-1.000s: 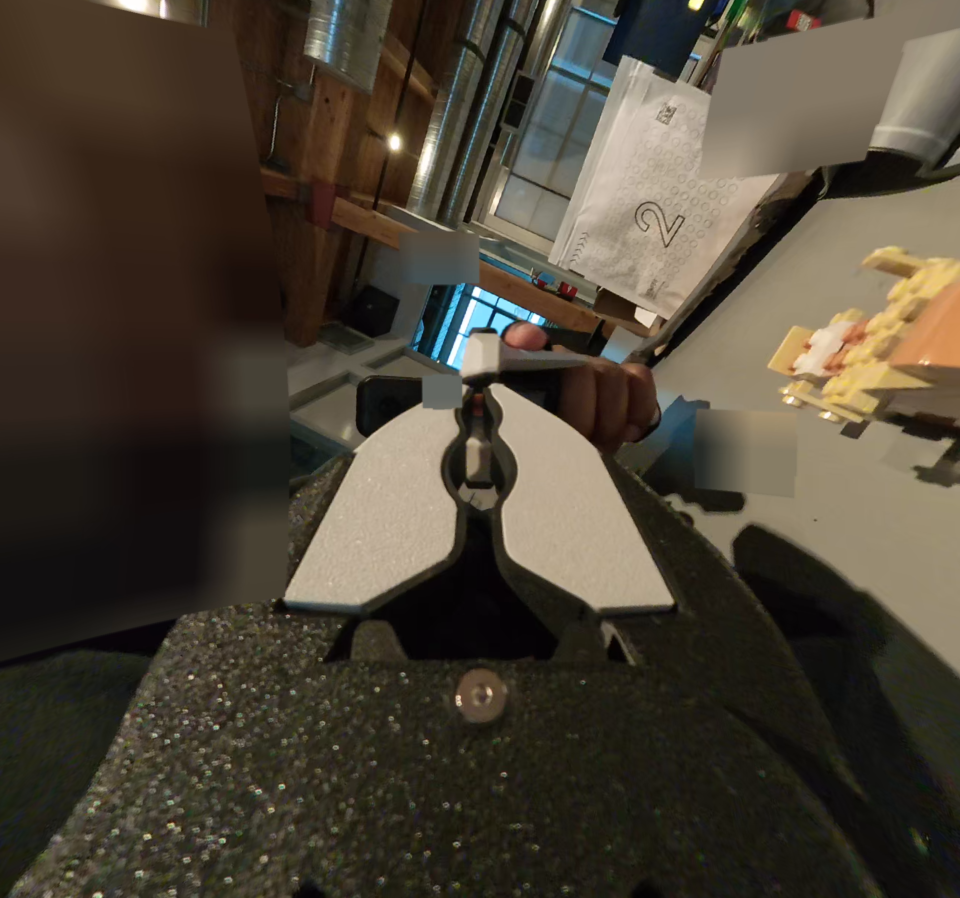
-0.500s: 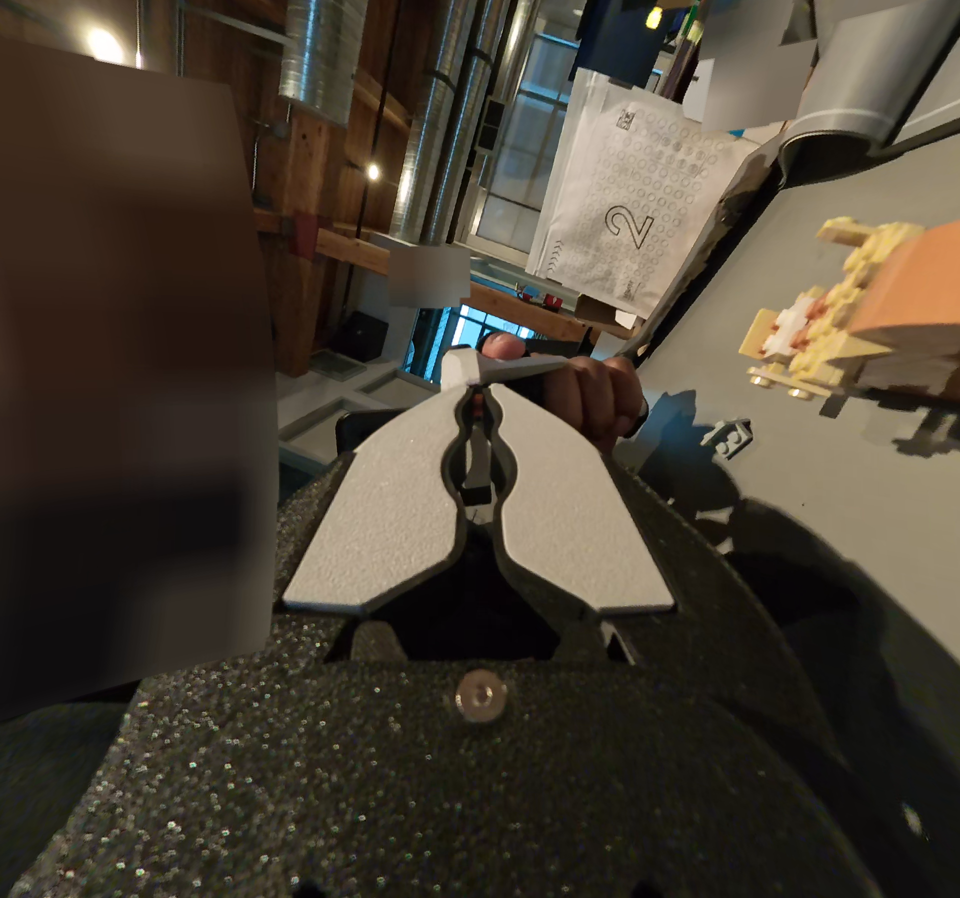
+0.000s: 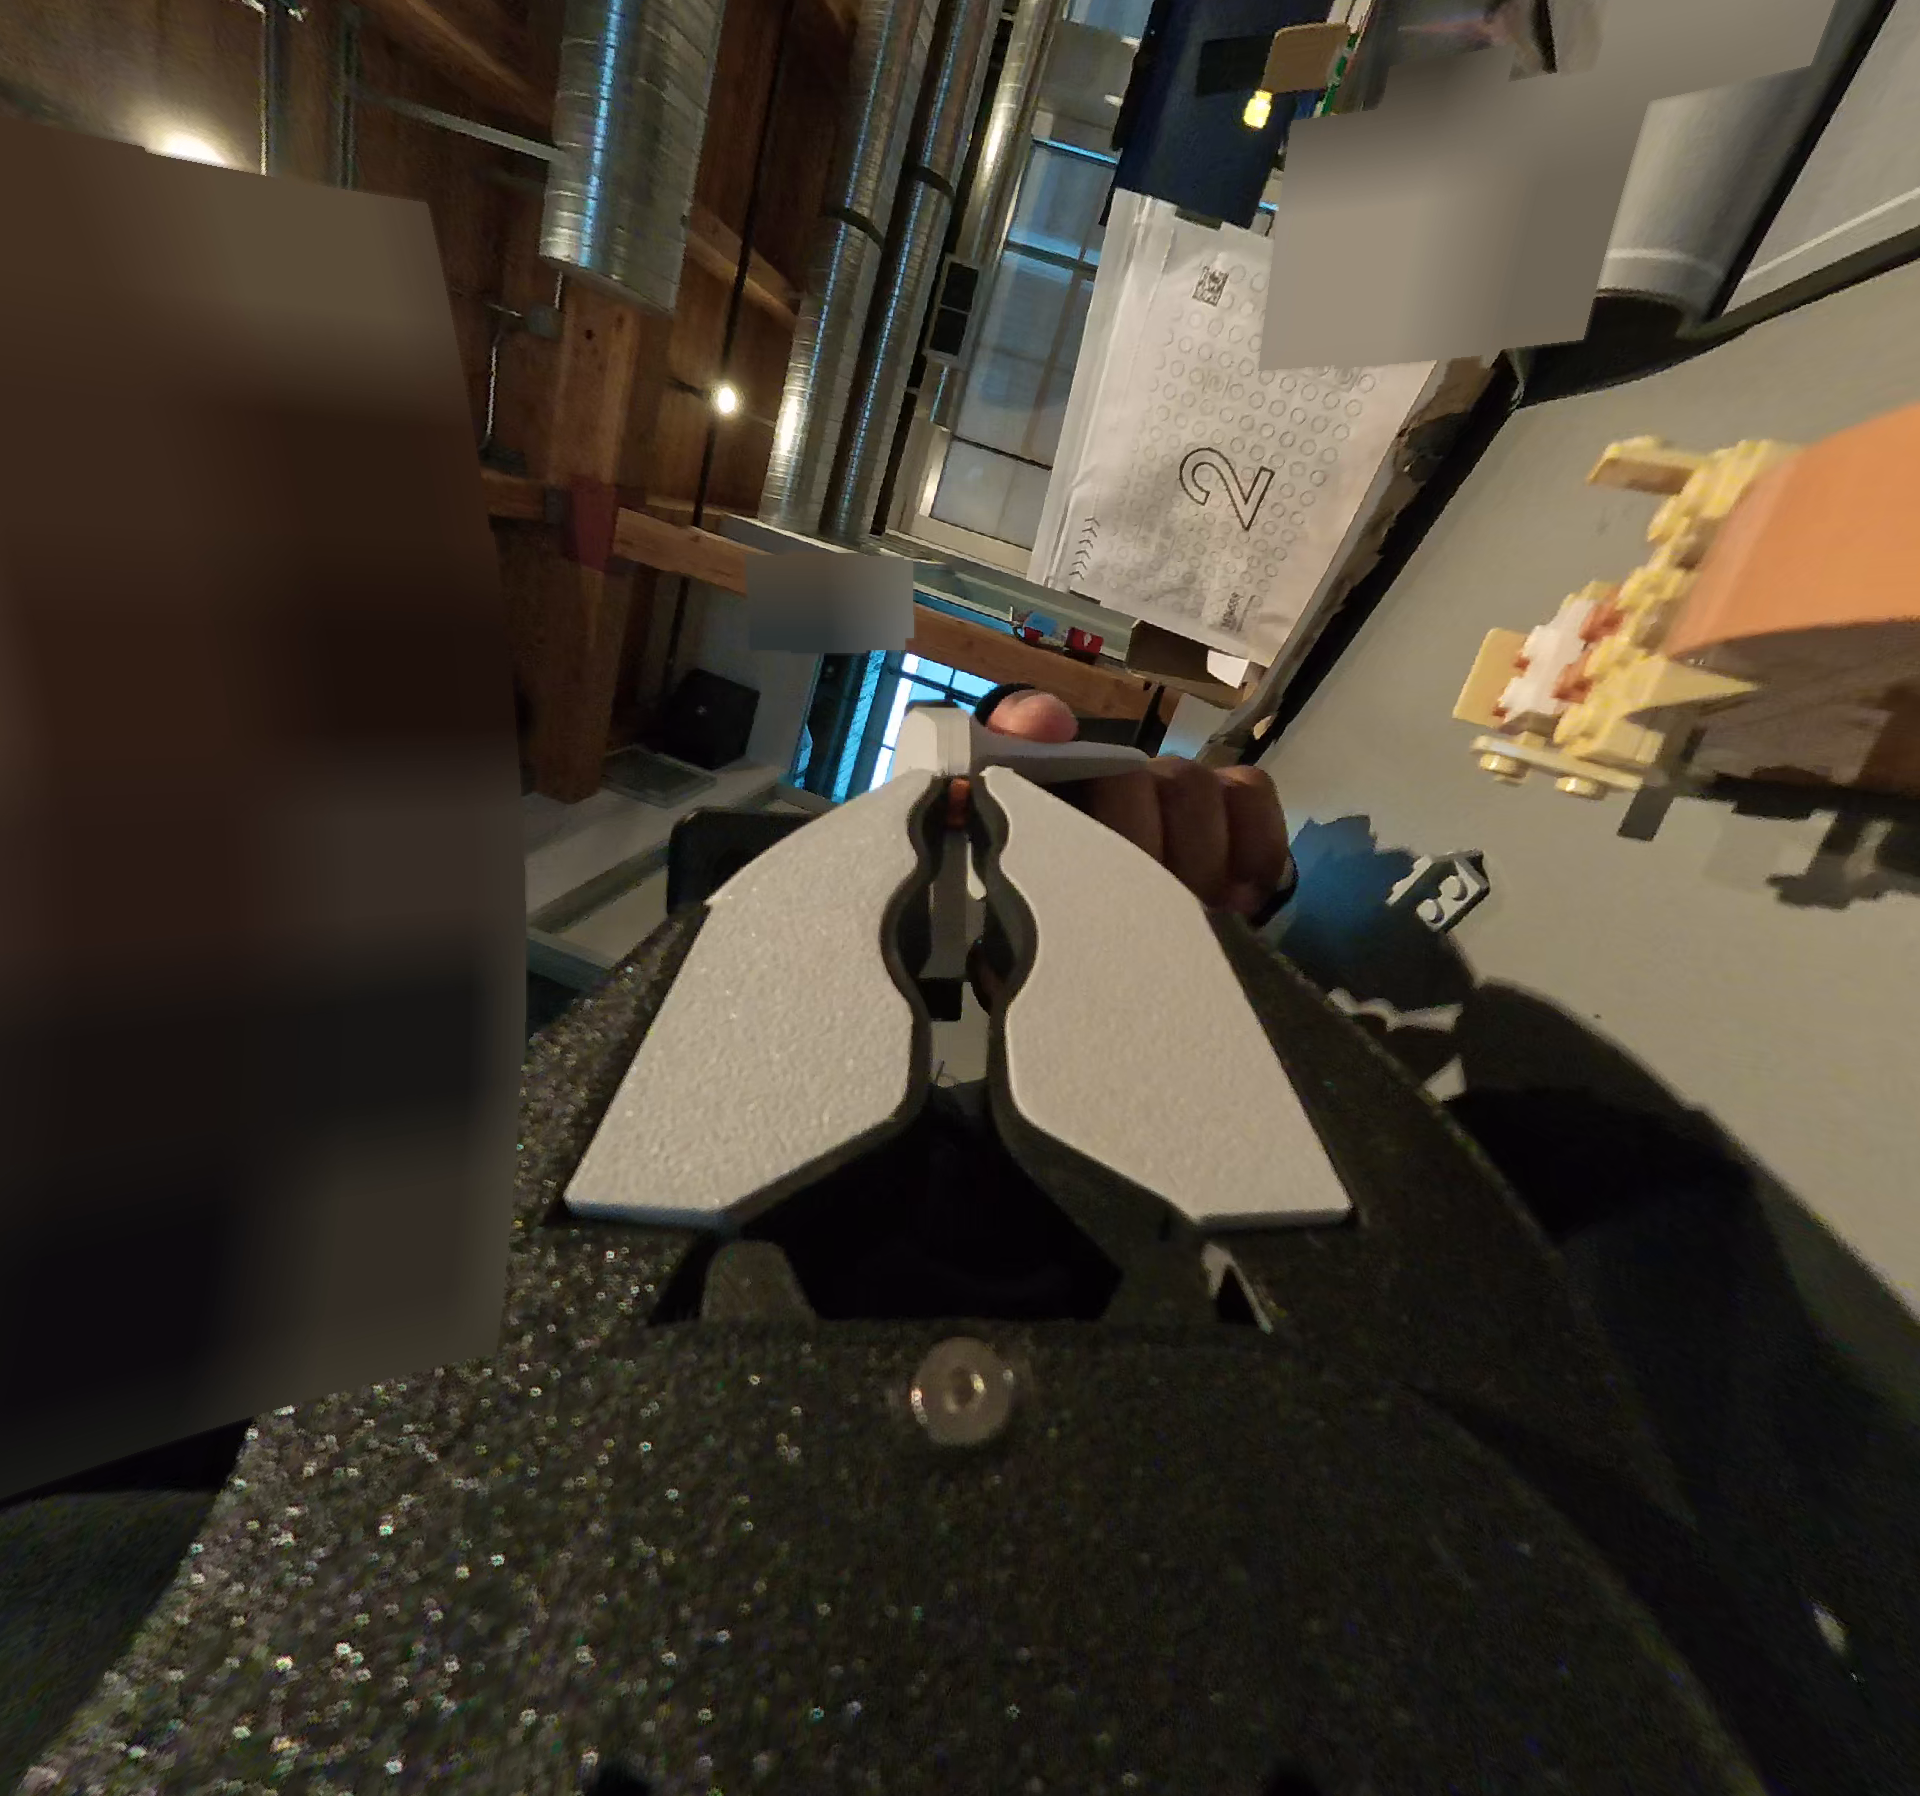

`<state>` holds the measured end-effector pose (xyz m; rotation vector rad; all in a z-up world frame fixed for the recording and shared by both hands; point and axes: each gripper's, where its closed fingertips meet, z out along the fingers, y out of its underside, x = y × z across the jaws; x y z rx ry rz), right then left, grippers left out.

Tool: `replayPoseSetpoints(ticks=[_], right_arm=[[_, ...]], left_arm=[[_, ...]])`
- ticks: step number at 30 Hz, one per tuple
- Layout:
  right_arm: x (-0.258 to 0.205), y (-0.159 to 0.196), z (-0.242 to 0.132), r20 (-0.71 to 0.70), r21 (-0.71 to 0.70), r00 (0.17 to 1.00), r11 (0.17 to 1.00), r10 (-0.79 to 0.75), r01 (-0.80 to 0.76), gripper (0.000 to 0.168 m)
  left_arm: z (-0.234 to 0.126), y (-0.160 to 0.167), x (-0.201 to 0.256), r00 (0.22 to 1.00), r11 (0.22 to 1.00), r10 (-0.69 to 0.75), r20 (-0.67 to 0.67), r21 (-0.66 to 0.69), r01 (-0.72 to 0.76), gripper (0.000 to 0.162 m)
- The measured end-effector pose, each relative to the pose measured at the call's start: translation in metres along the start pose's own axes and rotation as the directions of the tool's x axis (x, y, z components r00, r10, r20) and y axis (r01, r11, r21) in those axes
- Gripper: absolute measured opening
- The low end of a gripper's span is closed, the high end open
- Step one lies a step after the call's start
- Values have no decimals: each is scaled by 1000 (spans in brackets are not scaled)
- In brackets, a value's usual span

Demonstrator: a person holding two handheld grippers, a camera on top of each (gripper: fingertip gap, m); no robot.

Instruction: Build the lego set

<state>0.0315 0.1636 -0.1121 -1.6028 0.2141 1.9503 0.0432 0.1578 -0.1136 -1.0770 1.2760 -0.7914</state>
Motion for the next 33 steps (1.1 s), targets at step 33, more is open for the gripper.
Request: replayPoseSetpoints(ticks=[33], right_arm=[[-3,3,-6,127,-487,-183,-222,-975,844,9]], left_arm=[[-12,-4,-1,679,710,-687,-258,-42,703,5]])
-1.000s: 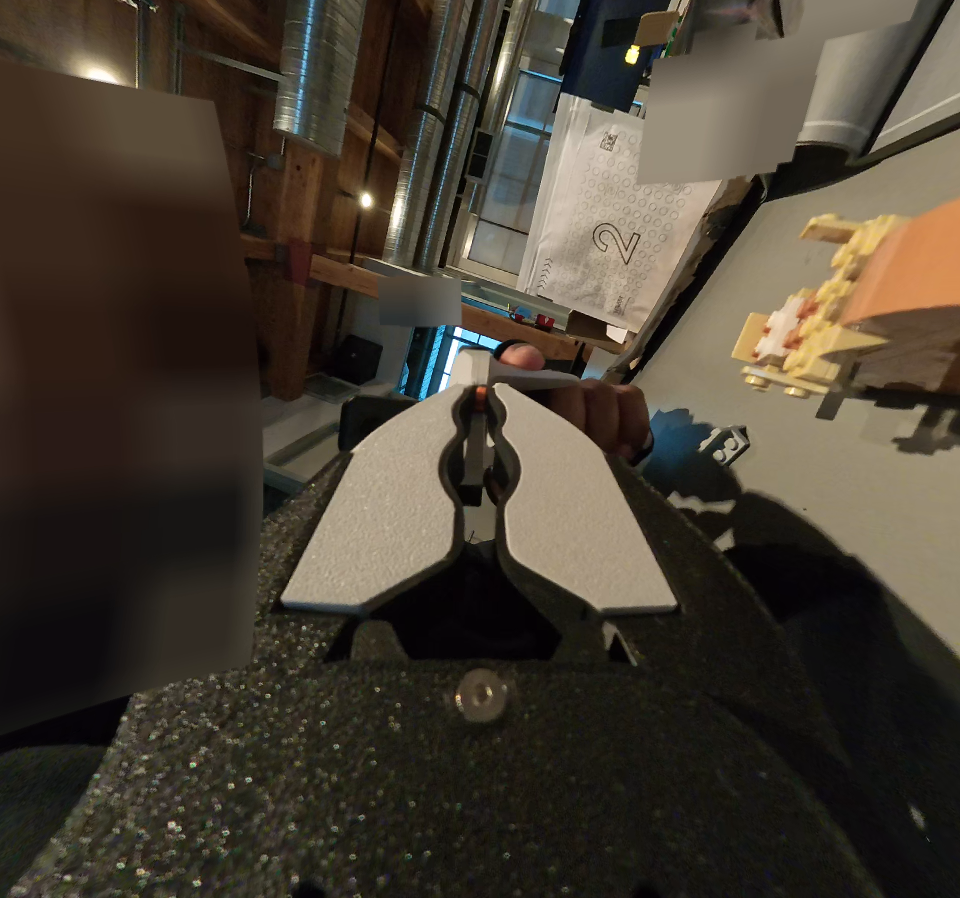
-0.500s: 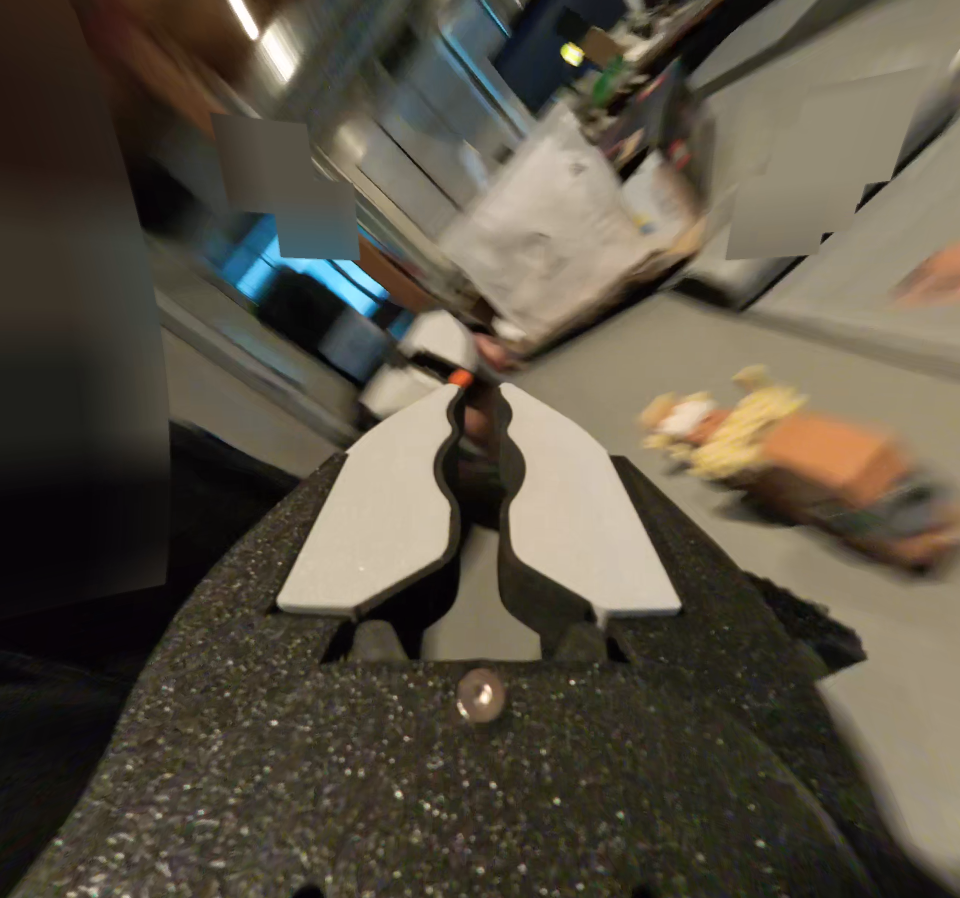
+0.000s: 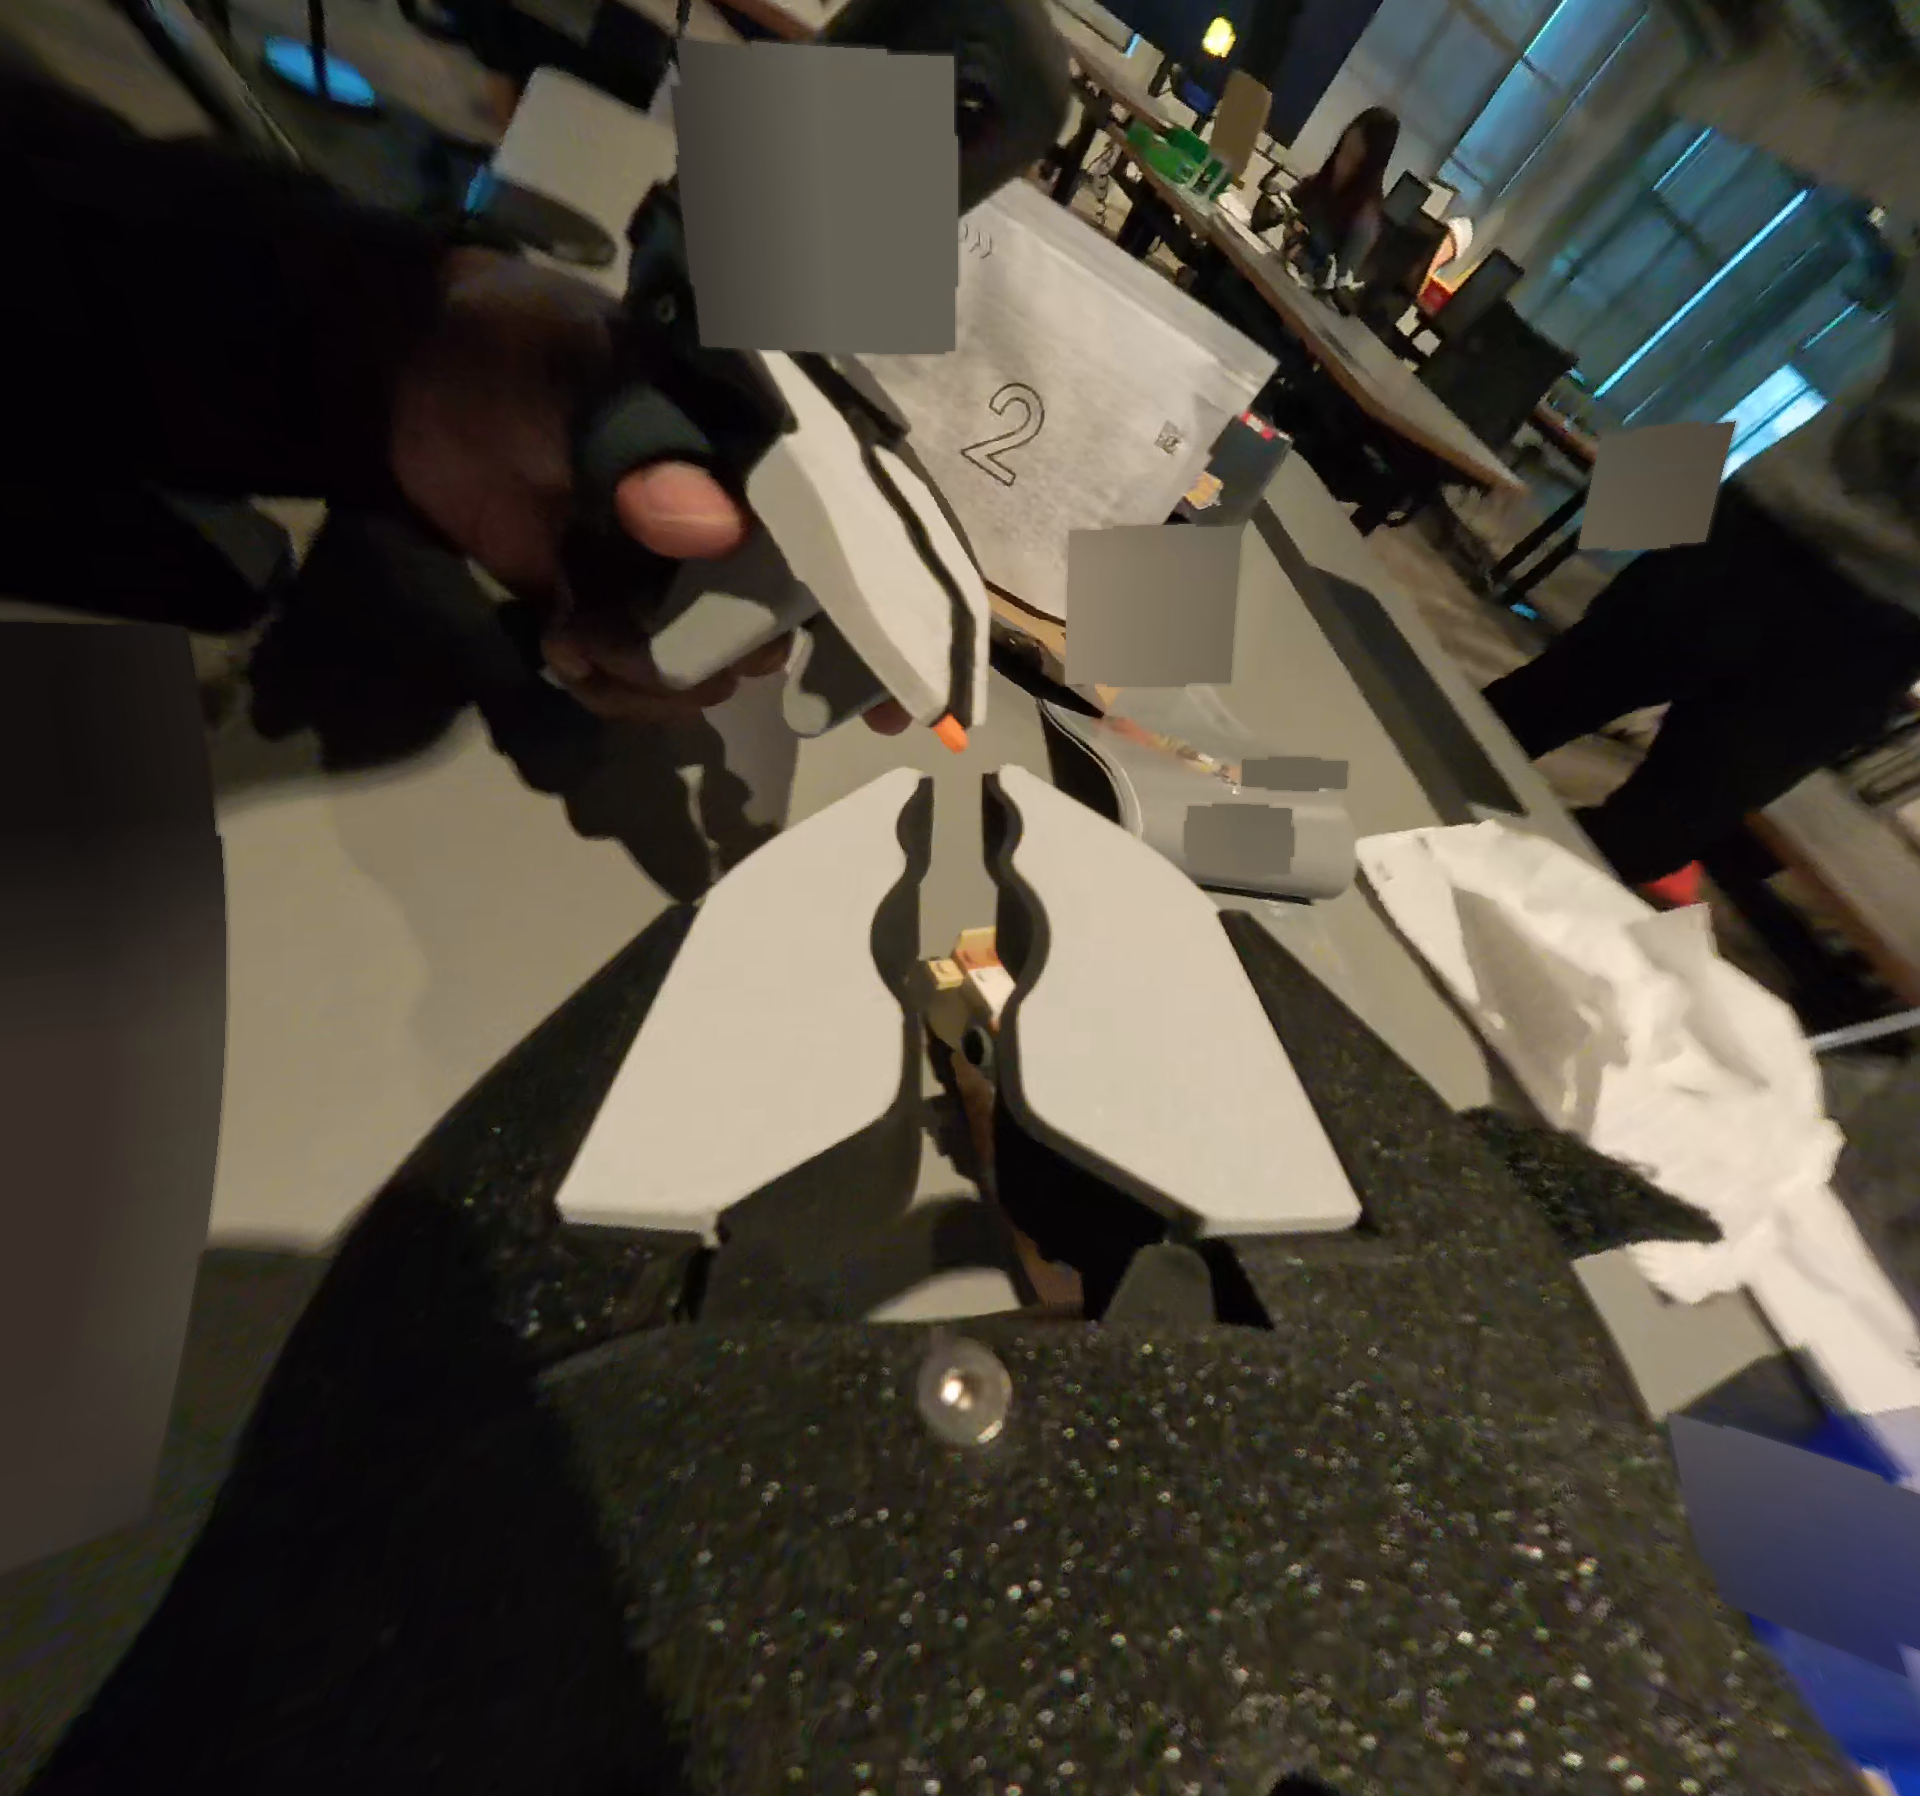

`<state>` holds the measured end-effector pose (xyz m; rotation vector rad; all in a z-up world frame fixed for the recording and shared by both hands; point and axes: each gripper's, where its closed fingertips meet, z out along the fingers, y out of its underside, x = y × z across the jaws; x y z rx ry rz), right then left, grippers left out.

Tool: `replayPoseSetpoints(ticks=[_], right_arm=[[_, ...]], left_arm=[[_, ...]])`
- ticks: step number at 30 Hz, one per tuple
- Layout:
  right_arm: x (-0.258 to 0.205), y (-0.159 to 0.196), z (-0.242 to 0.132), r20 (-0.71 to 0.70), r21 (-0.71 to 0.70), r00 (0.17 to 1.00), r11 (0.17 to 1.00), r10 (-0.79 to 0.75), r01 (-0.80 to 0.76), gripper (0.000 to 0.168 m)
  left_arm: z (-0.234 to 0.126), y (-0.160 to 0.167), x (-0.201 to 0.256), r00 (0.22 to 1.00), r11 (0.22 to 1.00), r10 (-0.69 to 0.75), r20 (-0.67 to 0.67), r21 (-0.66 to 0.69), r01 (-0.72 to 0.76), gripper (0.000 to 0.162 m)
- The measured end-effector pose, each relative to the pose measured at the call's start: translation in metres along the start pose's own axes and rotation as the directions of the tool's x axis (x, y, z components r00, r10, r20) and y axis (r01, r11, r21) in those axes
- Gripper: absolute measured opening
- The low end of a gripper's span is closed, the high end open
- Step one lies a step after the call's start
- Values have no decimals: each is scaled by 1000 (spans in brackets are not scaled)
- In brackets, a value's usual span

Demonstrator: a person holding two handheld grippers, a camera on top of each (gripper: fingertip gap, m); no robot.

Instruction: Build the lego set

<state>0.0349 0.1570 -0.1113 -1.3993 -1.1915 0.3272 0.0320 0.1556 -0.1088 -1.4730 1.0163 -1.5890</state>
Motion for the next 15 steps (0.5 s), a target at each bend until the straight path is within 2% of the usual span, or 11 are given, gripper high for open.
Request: replayPoseSetpoints(ticks=[5,15], right_arm=[[-1,0,2,-3,-17,997,997,-80,80,9],[-5,-1,5,2,-26,994,994,-107,107,5]], left_arm=[[3,2,2,1000,1000,-25,-20,-16,24,5],[5,7,3,999,998,-41,-30,-39,40,5]])
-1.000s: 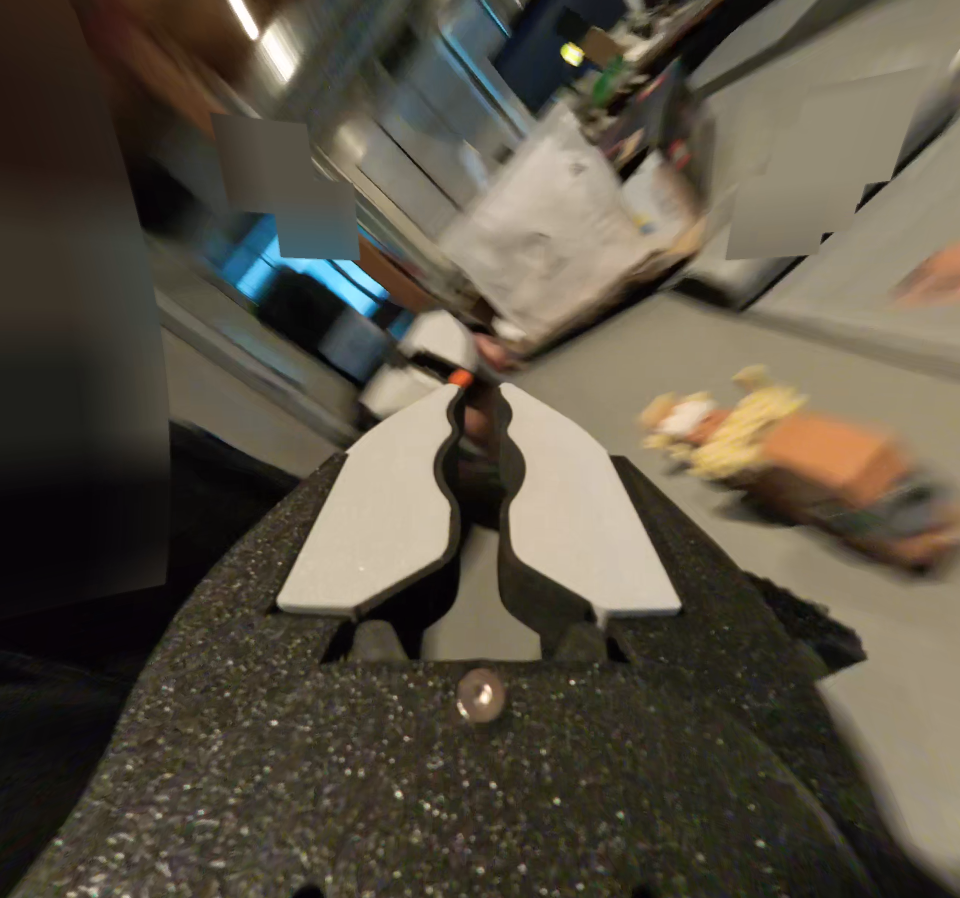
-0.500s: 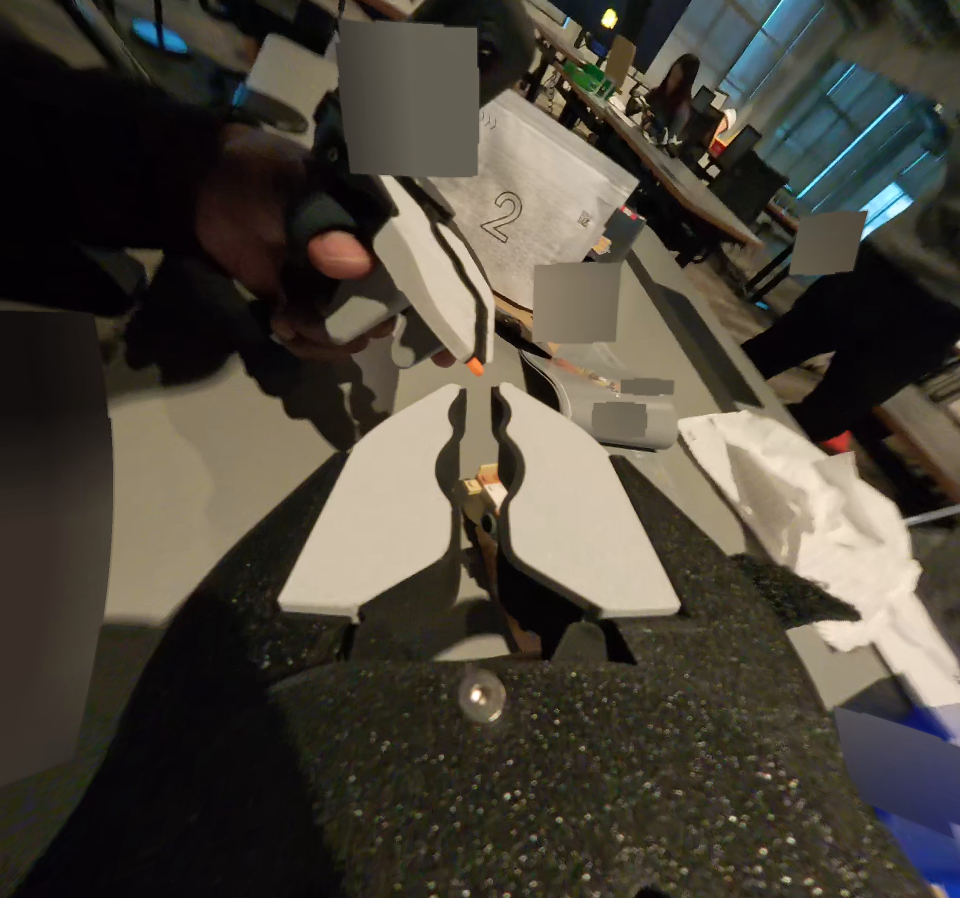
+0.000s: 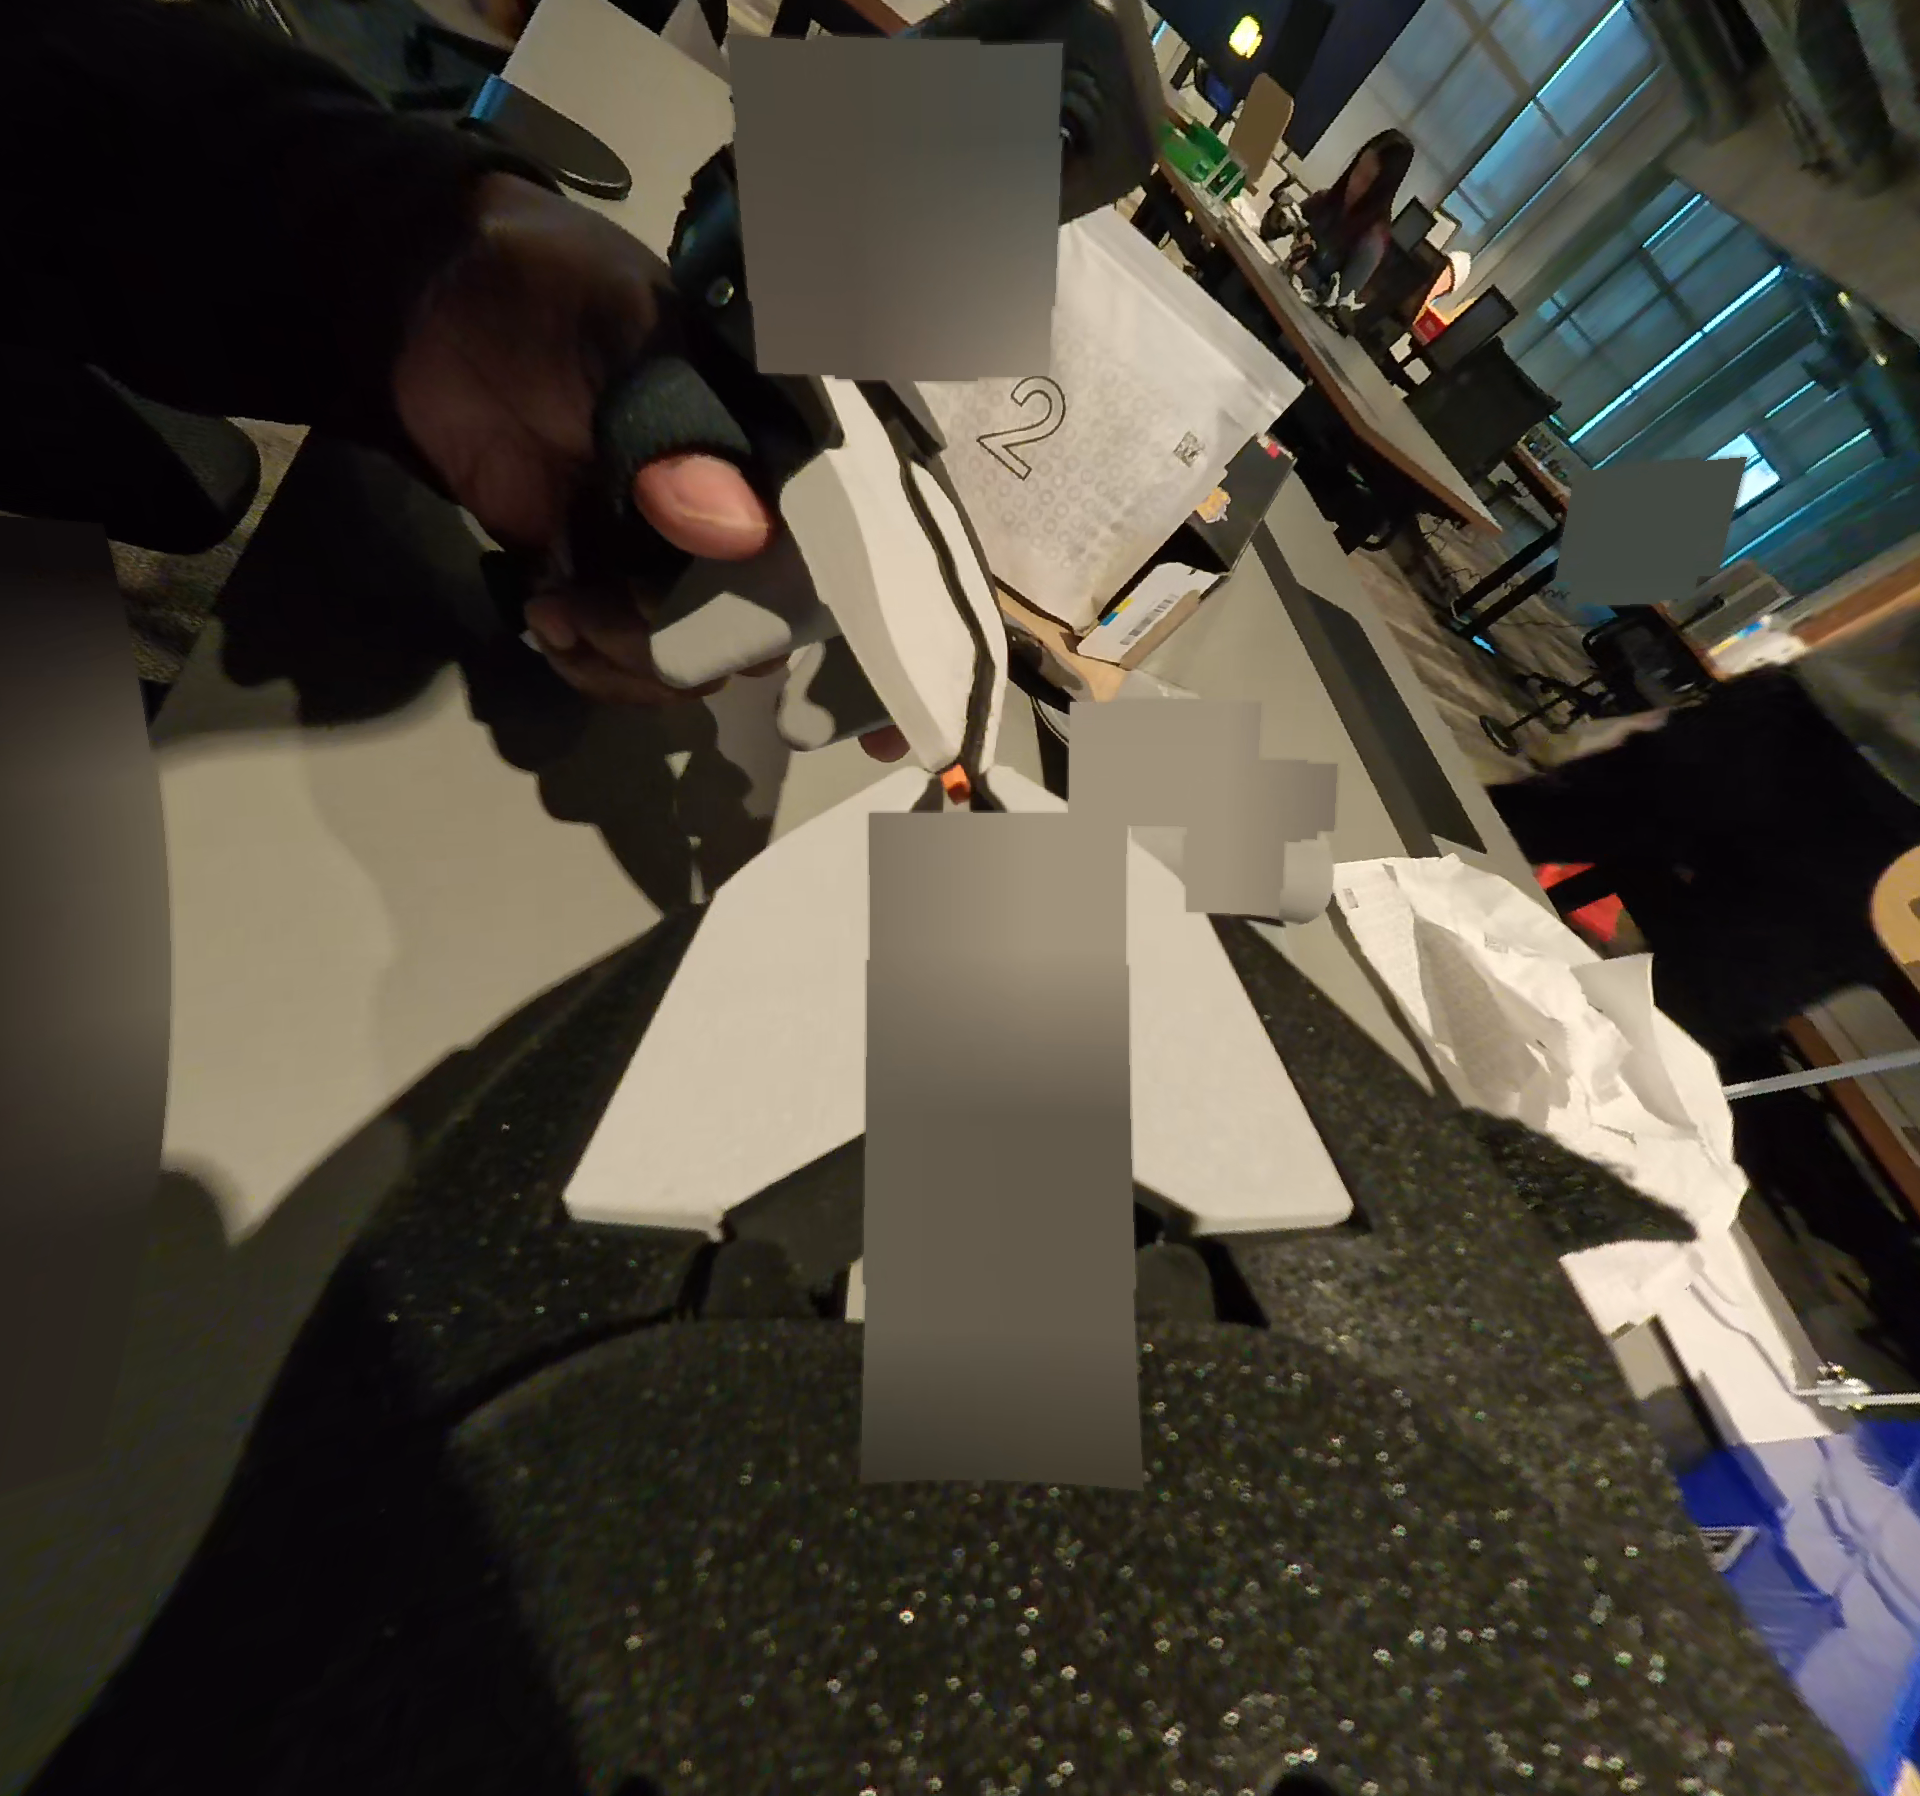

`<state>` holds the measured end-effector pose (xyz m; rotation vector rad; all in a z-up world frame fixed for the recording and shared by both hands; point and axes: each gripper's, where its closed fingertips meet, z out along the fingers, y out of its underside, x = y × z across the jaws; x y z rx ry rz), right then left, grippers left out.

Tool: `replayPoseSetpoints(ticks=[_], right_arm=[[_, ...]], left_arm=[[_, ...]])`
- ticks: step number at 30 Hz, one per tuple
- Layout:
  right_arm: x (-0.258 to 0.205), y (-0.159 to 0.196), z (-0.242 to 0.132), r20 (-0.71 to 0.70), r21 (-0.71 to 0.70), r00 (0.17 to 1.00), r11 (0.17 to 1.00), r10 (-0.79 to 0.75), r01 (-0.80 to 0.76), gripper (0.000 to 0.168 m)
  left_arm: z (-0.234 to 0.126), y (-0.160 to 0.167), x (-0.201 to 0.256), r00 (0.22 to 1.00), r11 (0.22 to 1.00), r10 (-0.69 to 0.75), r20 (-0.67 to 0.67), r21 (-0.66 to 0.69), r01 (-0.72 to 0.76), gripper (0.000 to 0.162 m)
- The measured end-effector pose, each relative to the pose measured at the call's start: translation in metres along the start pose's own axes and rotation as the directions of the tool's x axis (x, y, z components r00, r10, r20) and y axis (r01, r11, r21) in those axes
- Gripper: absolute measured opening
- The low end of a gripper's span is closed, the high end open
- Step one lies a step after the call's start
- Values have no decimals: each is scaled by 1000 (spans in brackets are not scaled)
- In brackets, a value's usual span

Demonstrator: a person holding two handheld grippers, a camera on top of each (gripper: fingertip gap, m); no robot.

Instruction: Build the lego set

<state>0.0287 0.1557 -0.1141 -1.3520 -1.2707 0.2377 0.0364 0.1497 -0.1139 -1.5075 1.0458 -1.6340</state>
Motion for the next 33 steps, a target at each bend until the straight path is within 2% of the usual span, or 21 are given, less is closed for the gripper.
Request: replayPoseSetpoints(ticks=[4,6,8,10,12,14,15,17,20,23,33], right_arm=[[0,-1,-1,22,15,995,995,98,-98,3],[1,-4,-2,64,38,972,972,228,-230,3],[3,-6,-4,119,60,907,909,403,-412,3],[1,-10,-5,239,50,753,767,613,-640,3],[-2,-17,-6,378,-6,509,552,774,-834,3],[-1,-20,-7,461,-74,279,350,842,-934,3],[-1,-22,-8,491,-103,195,279,849,-955,3],[-4,-23,-8,514,-149,98,201,852,-968,3],[-8,-24,-7,524,-180,48,166,851,-970,3],[-8,-26,-7,530,-187,18,137,848,-973,3],[-9,-27,-6,540,-197,-16,108,841,-974,3]], left_arm=[[-1,-2,2,999,999,41,0,12,-41,5],[-2,-5,5,996,995,94,-6,29,-94,5],[-6,-9,9,982,981,188,-10,42,-187,8],[-10,-13,15,944,943,331,-15,42,-330,10],[-13,-14,16,844,844,535,16,9,-536,13],[-13,-13,15,697,697,717,28,-50,-715,14],[-13,-10,13,633,632,774,18,-80,-771,15],[-11,-8,10,557,554,830,-2,-106,-826,15],[-8,-10,20,529,527,848,-33,-54,-848,14],[-7,-8,19,500,497,865,-38,-63,-865,12],[-6,-6,20,494,492,869,-26,-60,-868,7]])
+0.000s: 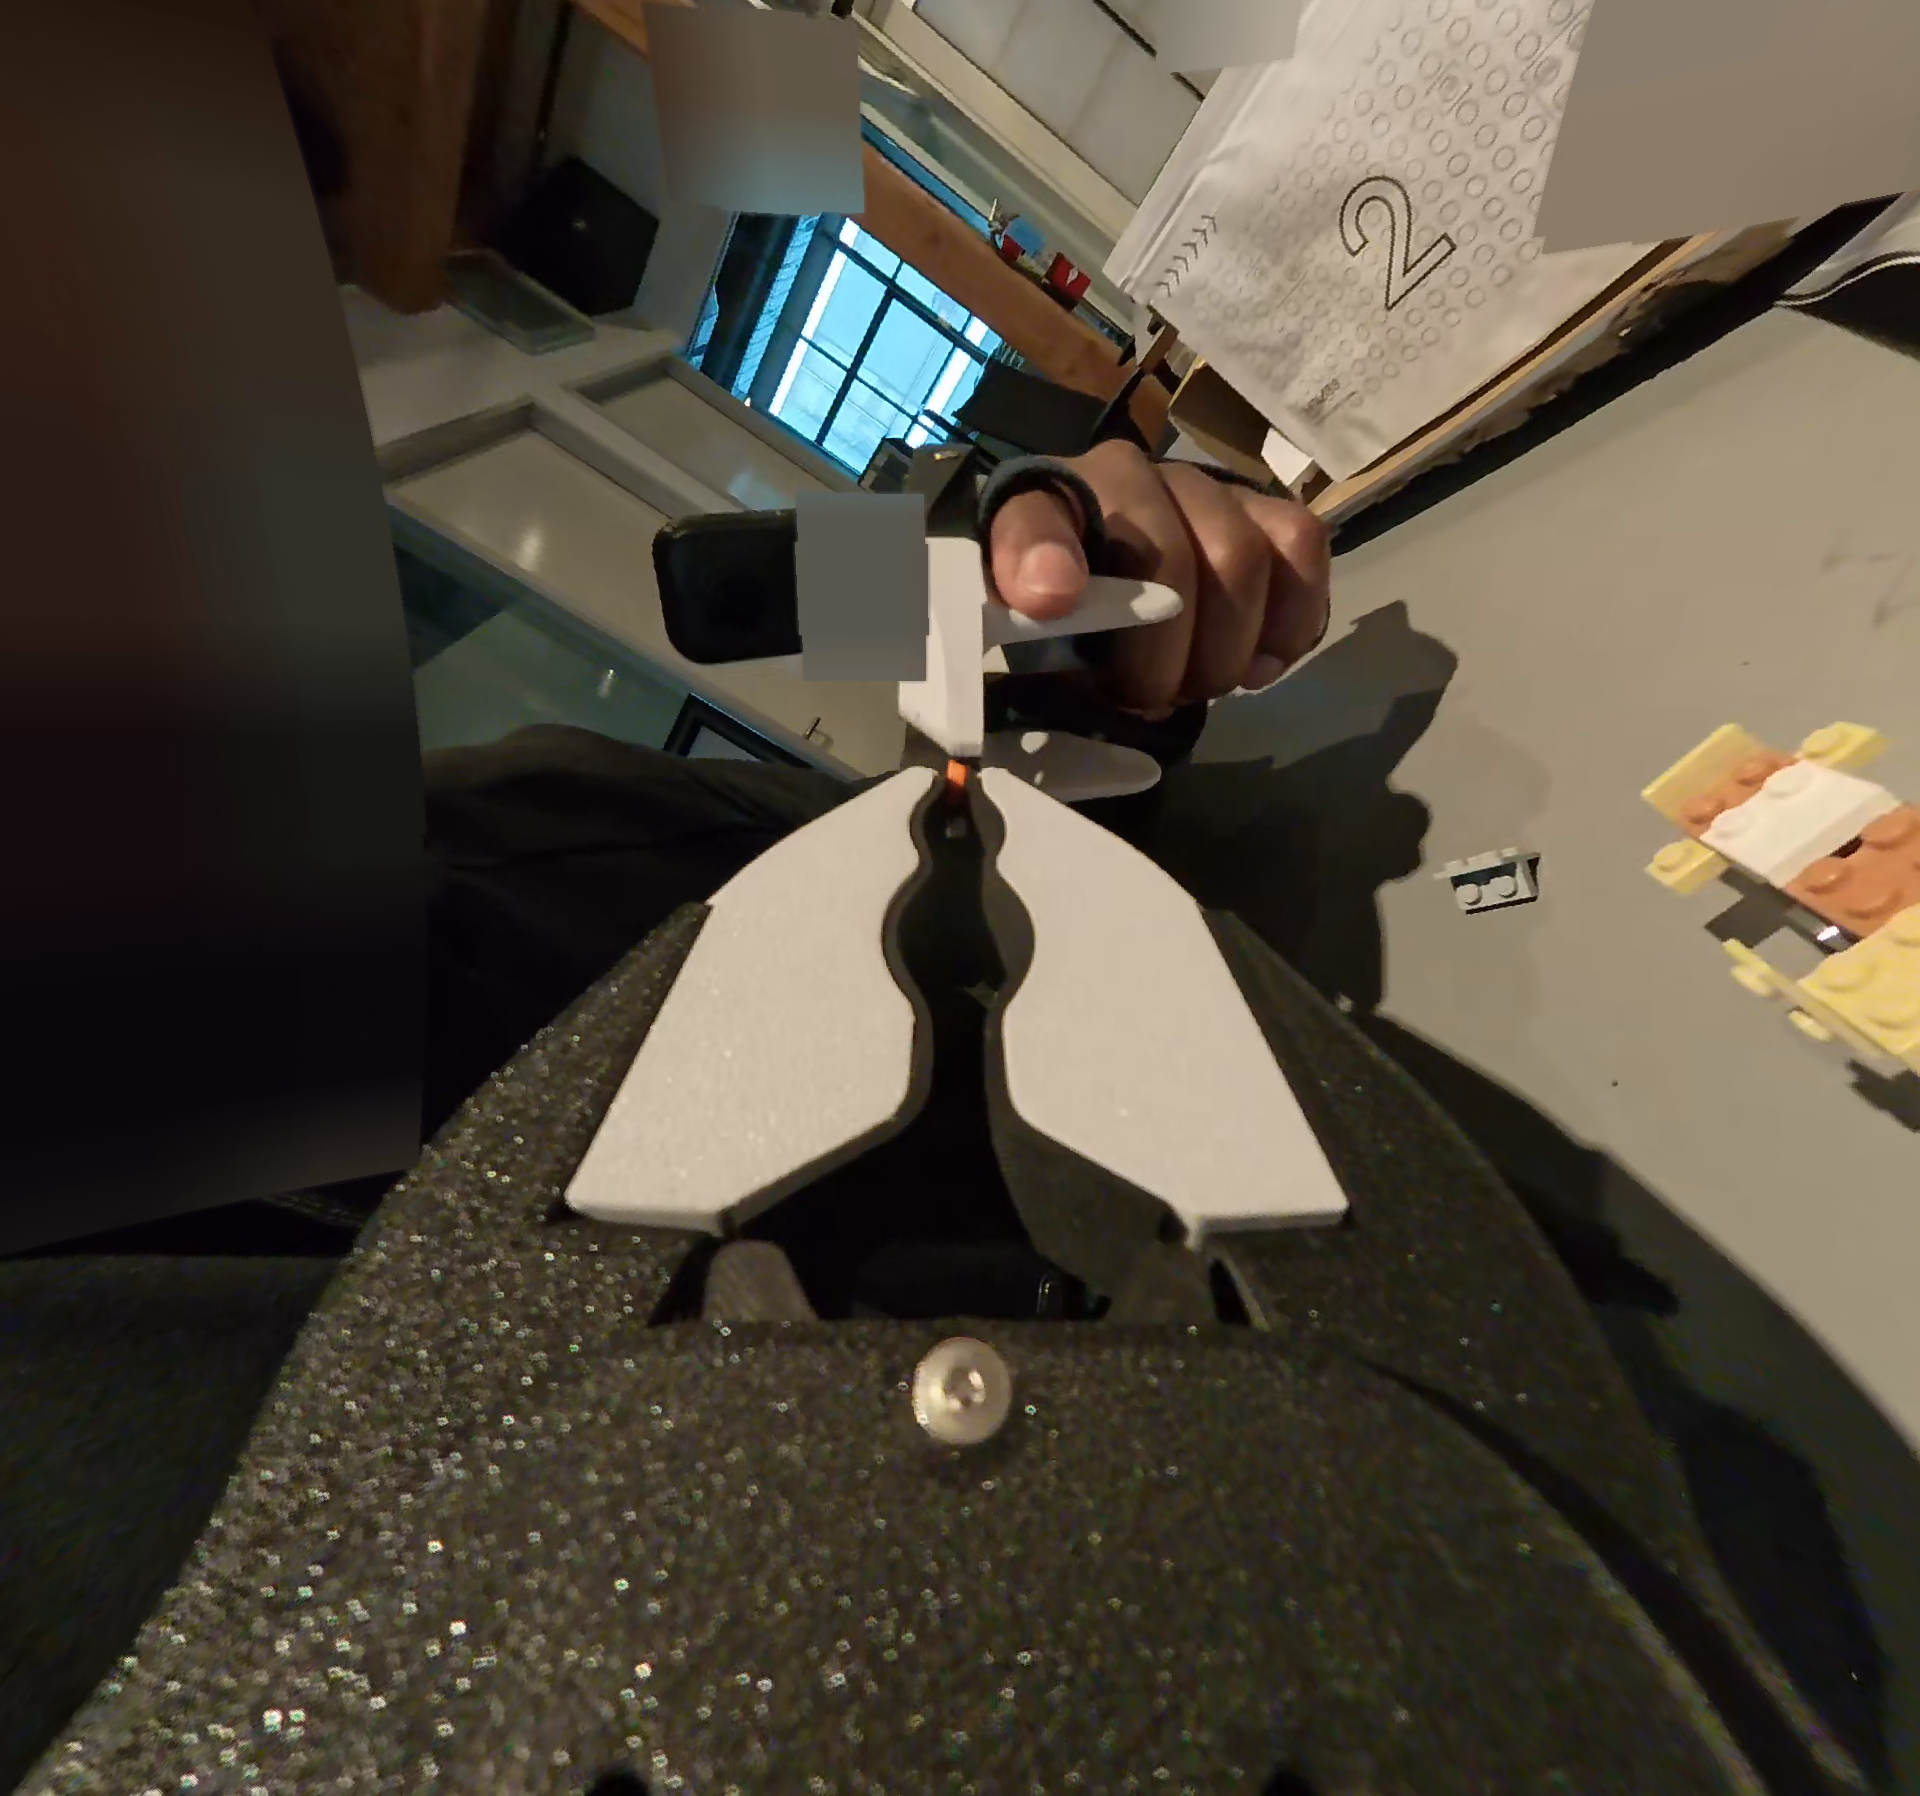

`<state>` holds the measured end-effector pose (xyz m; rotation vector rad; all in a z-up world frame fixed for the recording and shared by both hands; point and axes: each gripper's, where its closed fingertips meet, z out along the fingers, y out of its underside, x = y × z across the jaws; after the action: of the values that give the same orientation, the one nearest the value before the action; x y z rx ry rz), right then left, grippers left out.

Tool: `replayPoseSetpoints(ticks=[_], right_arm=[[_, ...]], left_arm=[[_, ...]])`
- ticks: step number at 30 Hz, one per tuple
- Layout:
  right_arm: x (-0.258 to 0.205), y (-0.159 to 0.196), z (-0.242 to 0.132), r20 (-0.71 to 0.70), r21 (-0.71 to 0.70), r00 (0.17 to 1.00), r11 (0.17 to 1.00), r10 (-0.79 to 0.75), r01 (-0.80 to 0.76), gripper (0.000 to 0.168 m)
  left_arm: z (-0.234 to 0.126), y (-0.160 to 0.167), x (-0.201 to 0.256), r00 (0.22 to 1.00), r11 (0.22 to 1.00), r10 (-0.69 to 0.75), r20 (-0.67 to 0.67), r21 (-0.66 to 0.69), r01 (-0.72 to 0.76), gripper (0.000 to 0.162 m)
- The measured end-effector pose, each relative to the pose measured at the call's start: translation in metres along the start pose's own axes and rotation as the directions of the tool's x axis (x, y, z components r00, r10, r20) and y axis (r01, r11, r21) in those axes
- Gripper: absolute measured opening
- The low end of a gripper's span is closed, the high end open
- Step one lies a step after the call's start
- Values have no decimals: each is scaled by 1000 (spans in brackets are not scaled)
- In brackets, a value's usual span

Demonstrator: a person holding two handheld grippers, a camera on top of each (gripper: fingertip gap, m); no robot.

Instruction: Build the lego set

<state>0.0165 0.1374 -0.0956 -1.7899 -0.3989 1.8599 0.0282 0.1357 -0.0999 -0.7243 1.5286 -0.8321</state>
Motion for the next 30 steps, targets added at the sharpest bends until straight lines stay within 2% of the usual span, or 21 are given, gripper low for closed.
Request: replayPoseSetpoints(ticks=[4,7,11,15,30], right_arm=[[4,-1,-1,-40,8,998,998,-55,56,5],[7,-5,-7,-107,2,975,981,-193,195,7],[16,-8,-13,-256,-109,822,860,-508,498,7],[17,-6,-11,-281,-231,657,714,-700,661,8],[16,-3,-7,-237,-317,412,471,-880,823,6]], left_arm=[[0,3,0,997,997,-74,-14,-7,74,7],[-1,6,-2,980,980,-197,-21,-16,197,7],[-2,12,-3,921,922,-387,-45,-33,386,7],[-2,13,-3,862,866,-500,-78,-22,500,7],[-2,12,-1,799,807,-587,-133,-11,591,7]])
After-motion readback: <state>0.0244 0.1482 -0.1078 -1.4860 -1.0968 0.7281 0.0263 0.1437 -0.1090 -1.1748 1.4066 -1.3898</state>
